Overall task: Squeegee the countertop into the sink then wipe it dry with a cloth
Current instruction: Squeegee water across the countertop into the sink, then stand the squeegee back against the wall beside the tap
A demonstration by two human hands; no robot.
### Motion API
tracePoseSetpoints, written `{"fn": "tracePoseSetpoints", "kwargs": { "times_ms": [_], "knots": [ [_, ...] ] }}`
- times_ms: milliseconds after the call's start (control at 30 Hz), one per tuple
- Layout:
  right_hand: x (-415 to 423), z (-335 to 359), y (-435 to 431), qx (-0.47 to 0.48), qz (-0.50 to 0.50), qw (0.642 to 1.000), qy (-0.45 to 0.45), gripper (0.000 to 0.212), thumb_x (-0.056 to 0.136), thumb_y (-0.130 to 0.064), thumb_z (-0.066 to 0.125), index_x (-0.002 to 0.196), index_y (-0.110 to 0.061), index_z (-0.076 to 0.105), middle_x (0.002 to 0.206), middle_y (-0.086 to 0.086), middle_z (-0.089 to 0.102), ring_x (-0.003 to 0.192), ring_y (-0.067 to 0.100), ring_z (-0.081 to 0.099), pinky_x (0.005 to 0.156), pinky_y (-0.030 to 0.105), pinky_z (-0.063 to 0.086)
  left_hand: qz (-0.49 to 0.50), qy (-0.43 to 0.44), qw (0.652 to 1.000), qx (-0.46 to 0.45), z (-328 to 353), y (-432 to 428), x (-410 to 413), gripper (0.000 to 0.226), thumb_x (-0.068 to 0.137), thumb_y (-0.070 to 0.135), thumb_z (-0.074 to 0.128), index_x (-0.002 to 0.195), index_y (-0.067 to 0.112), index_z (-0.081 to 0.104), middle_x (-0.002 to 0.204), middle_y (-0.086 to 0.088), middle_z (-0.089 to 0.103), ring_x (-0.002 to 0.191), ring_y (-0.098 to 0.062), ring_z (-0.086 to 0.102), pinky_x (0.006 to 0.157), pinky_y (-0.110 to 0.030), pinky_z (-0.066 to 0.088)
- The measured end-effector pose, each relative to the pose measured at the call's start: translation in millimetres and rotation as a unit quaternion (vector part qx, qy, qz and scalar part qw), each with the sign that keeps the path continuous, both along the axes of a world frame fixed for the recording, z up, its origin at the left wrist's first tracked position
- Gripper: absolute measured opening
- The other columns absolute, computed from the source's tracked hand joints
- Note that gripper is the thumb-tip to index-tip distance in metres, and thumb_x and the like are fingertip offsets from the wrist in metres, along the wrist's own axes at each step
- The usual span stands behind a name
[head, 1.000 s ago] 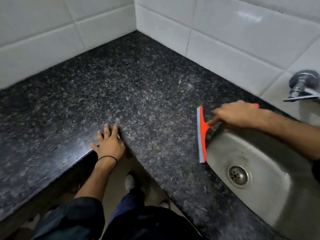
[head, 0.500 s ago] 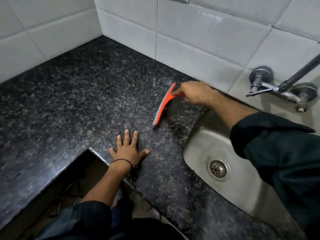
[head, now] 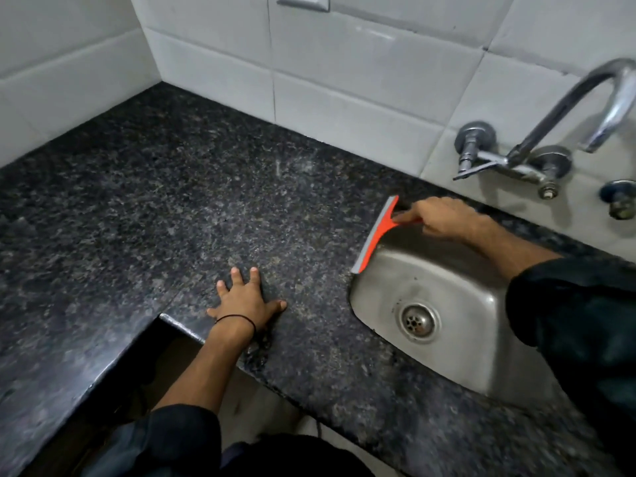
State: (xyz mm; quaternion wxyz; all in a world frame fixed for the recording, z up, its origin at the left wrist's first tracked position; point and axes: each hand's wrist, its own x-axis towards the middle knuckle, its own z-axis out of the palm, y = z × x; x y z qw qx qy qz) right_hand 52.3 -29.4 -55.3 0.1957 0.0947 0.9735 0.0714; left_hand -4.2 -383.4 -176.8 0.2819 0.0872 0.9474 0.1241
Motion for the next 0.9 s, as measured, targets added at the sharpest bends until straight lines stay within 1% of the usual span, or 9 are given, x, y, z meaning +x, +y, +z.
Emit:
{"fn": "tracePoseSetpoints", "kwargs": {
  "times_ms": [100, 167, 267, 367, 500, 567, 633, 733, 900],
  "knots": [
    [48, 2, 15, 0.002, -0.077, 0.994, -0.077, 0.034, 0.095, -0.038, 0.053, 0.127, -0.03, 0.061, 0.134, 0.008, 0.059, 0.12, 0.029, 0.058, 0.094, 0.031, 0.044, 0.006, -0.004, 1.0, 0.003, 6, 0, 7, 0.1, 0.082, 0.066, 0.058, 0.155, 0.028, 0.001, 0.163, -0.009, -0.01, 0.147, -0.043, -0.004, 0.111, -0.069, 0.02],
    [85, 0, 14, -0.062, -0.109, 0.988, -0.093, 0.037, 0.091, -0.024, 0.059, 0.127, -0.032, 0.064, 0.128, 0.0, 0.066, 0.114, 0.021, 0.062, 0.088, 0.02, 0.043, 0.0, 0.002, 1.0, 0.01, 12, -1, 13, 0.096, 0.085, 0.065, 0.054, 0.154, 0.028, 0.0, 0.163, -0.007, -0.013, 0.147, -0.042, -0.006, 0.11, -0.07, 0.018],
    [120, -19, 14, -0.151, -0.176, 0.973, 0.001, 0.058, 0.078, -0.001, 0.059, 0.126, -0.033, 0.066, 0.077, -0.03, 0.068, 0.066, -0.006, 0.062, 0.06, 0.006, 0.038, -0.008, 0.002, 1.0, 0.027, 12, -2, 19, 0.091, 0.089, 0.064, 0.048, 0.155, 0.026, 0.0, 0.162, -0.009, -0.016, 0.147, -0.043, -0.009, 0.111, -0.07, 0.013],
    [146, -43, -7, -0.253, -0.272, 0.924, 0.091, 0.05, 0.083, -0.001, 0.061, 0.126, -0.027, 0.068, 0.062, -0.012, 0.064, 0.055, 0.0, 0.054, 0.059, 0.018, 0.043, -0.025, 0.01, 0.999, 0.027, 15, -5, 22, 0.084, 0.091, 0.06, 0.046, 0.155, 0.023, 0.006, 0.162, -0.013, -0.012, 0.146, -0.045, -0.007, 0.111, -0.069, 0.011],
    [165, -48, -68, -0.404, -0.381, 0.811, 0.182, 0.054, 0.088, 0.012, 0.05, 0.128, -0.022, 0.056, 0.066, -0.011, 0.055, 0.042, -0.003, 0.05, 0.043, 0.008, 0.036, -0.084, 0.065, 0.992, 0.069, 15, -10, 24, 0.064, 0.094, 0.049, 0.047, 0.147, 0.018, 0.029, 0.159, -0.014, 0.017, 0.144, -0.042, 0.015, 0.111, -0.065, 0.02],
    [167, -57, -87, -0.444, -0.437, 0.752, 0.215, 0.051, 0.087, 0.007, 0.05, 0.126, -0.022, 0.064, 0.058, -0.01, 0.055, 0.042, 0.006, 0.042, 0.037, 0.019, 0.032, -0.12, 0.119, 0.977, 0.127, 17, -9, 26, 0.051, 0.093, 0.042, 0.048, 0.137, 0.016, 0.043, 0.144, -0.012, 0.042, 0.135, -0.036, 0.036, 0.104, -0.059, 0.036],
    [171, -65, -98, -0.499, -0.494, 0.661, 0.263, 0.039, 0.088, 0.002, 0.051, 0.117, -0.016, 0.069, 0.062, 0.003, 0.054, 0.046, 0.013, 0.036, 0.041, 0.02, 0.029, -0.146, 0.131, 0.959, 0.204, 22, -5, 31, 0.039, 0.093, 0.036, 0.051, 0.124, 0.013, 0.055, 0.122, -0.01, 0.059, 0.115, -0.03, 0.054, 0.091, -0.048, 0.048],
    [175, -59, -117, -0.589, -0.513, 0.52, 0.344, 0.018, 0.092, 0.0, 0.048, 0.103, -0.005, 0.062, 0.07, 0.012, 0.048, 0.044, 0.012, 0.044, 0.038, 0.021, 0.038, -0.168, 0.089, 0.944, 0.271, 34, 6, 42, 0.034, 0.095, 0.031, 0.053, 0.123, 0.014, 0.061, 0.113, -0.009, 0.068, 0.101, -0.027, 0.064, 0.084, -0.041, 0.054],
    [183, -40, -126, -0.681, -0.522, 0.32, 0.401, 0.015, 0.088, -0.004, 0.044, 0.09, -0.006, 0.059, 0.062, 0.007, 0.047, 0.042, 0.009, 0.042, 0.038, 0.018, 0.039, -0.239, 0.041, 0.928, 0.283, 40, 27, 53, 0.031, 0.094, 0.03, 0.054, 0.12, 0.018, 0.065, 0.117, -0.005, 0.07, 0.107, -0.025, 0.064, 0.089, -0.038, 0.052]
  ]
}}
